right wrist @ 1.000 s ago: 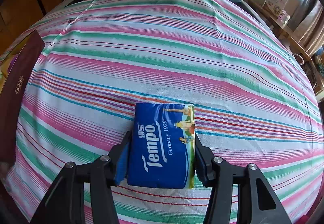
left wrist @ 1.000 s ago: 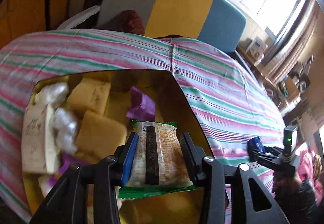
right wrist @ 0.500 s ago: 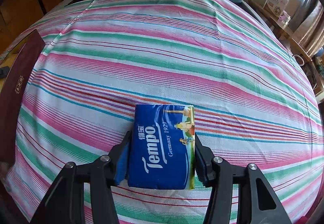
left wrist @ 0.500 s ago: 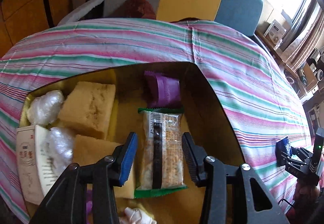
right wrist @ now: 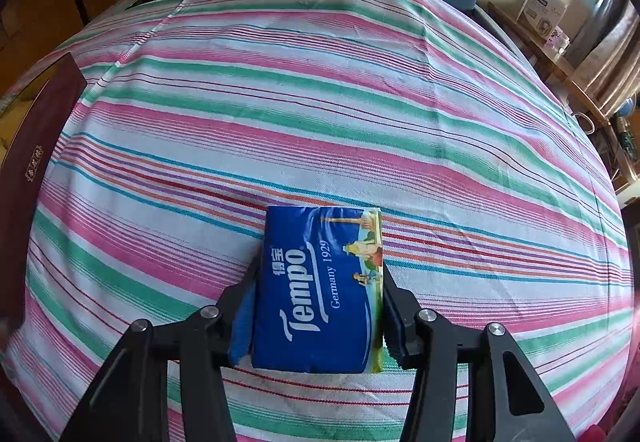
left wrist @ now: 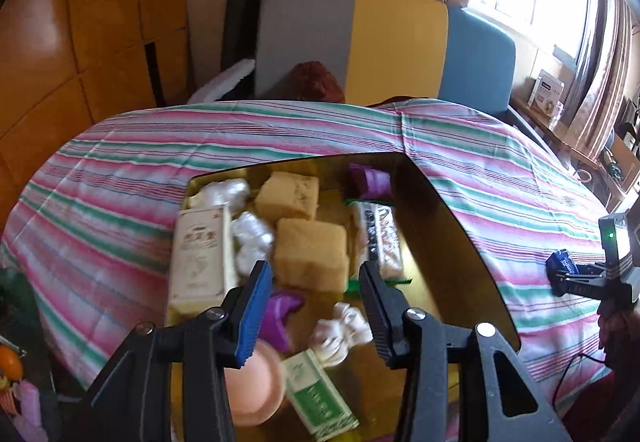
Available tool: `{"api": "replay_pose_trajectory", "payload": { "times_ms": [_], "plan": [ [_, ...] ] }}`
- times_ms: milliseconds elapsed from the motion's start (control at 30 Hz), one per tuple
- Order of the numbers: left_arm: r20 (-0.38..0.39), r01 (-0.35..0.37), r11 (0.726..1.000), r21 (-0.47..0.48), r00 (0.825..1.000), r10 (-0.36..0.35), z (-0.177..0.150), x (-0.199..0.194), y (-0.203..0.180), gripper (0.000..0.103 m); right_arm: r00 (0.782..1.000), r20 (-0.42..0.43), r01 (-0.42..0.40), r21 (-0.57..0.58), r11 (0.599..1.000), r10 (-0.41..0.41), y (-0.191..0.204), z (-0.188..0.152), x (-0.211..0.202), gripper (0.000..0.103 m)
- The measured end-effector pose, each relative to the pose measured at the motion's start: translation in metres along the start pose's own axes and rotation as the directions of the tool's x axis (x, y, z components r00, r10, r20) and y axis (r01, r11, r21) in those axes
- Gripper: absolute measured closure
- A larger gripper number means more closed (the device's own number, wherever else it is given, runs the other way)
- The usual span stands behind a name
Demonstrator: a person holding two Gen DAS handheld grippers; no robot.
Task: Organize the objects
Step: 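Carry the blue Tempo tissue pack into the gold tray and open the right tool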
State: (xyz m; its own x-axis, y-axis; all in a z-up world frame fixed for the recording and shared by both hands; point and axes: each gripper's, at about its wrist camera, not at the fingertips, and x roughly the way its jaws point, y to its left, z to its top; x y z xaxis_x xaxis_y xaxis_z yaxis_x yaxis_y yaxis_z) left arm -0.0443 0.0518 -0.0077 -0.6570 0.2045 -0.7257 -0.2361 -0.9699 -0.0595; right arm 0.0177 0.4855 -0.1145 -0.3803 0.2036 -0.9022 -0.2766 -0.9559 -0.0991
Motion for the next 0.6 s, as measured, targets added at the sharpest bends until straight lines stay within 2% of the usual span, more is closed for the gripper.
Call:
{"api": "replay_pose_trajectory", "payload": {
  "times_ms": [200, 467, 600],
  "plan": [
    [-0.007, -0.014, 0.999, -0.043, 1.000, 0.014, -0.019, -0.014, 0.023, 0.057, 1.000, -0.007, 0.020, 0.026, 0.999, -0.020, 0.002, 0.000, -0.001, 0.050],
    [-0.029, -0.022, 0.995, -0.101, 0.999, 0.019, -0.036, -0.012, 0.044, 0.057, 0.996, -0.032, 0.081, 0.071, 0.994, -0.079, 0.008, 0.003, -0.006, 0.051],
    [-0.027, -0.036, 0.990, -0.133, 0.999, 0.033, -0.040, -0.014, 0.058, 0.057, 0.999, -0.014, 0.042, 0.106, 0.994, -0.040, 0.017, 0.007, -0.020, 0.051]
  ]
}}
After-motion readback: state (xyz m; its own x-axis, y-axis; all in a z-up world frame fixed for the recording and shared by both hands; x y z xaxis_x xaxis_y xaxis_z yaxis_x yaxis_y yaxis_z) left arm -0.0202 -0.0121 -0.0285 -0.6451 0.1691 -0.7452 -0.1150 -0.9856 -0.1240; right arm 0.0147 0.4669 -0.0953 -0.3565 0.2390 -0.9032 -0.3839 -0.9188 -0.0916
